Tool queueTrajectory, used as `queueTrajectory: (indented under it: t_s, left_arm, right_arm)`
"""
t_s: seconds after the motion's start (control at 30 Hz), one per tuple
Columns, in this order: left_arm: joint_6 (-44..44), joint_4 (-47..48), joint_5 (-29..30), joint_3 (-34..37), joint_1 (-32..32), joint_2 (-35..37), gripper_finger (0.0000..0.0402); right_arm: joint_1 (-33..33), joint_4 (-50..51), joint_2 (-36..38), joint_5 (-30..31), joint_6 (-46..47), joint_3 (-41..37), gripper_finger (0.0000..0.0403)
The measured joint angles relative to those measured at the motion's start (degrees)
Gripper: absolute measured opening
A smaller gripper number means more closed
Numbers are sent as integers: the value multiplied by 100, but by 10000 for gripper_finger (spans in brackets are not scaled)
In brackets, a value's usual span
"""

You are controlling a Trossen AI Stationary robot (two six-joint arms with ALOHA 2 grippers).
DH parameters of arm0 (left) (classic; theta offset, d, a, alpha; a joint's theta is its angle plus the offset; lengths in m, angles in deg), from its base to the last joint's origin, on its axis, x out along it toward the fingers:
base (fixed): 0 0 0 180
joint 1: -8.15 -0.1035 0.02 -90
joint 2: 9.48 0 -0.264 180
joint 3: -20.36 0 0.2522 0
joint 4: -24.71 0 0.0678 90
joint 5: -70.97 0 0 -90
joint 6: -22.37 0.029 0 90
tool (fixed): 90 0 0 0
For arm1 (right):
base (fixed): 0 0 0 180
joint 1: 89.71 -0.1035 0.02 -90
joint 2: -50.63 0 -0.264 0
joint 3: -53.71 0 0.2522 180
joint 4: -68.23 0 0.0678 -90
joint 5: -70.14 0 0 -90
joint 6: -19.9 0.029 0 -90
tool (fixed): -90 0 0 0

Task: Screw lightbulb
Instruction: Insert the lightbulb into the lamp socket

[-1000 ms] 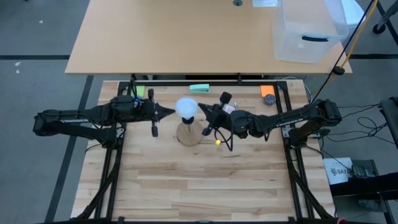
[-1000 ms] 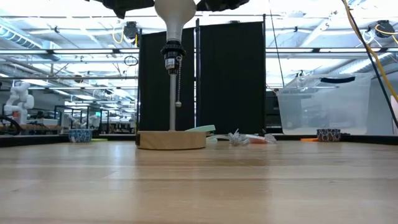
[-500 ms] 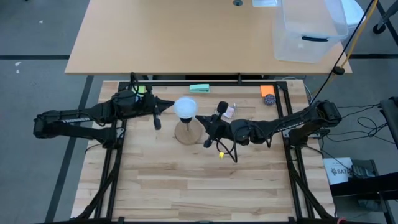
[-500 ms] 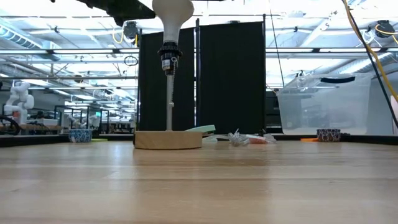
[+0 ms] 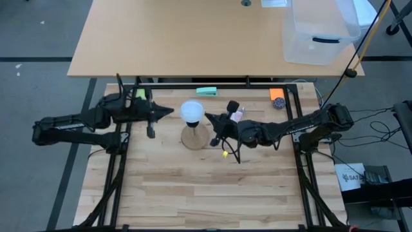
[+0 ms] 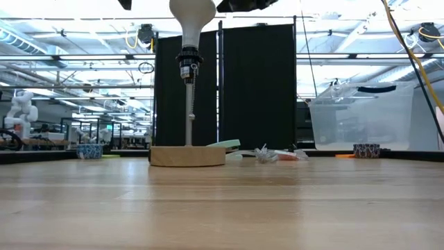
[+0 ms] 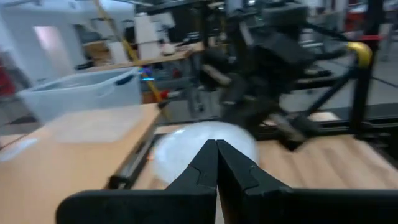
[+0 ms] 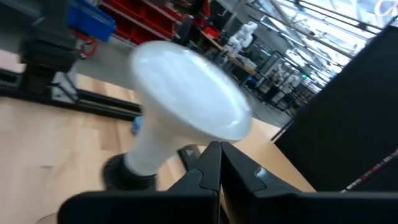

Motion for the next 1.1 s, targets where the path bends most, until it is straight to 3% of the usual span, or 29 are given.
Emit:
queueTrajectory:
  t_s: [0.27,0.43,1.1]
  left_arm:
    - [-29,6,-43,0,165,-408,0]
    - [10,2,308,0,159,-537,0]
    - [-233,234,592,-4,-342,-537,0]
  right_arm:
    - [359,-326,7,-254,-61,0,0]
    - [429,-373,4,-563,-26,-2,0]
    - [-148,-60,7,-802,266,-2,0]
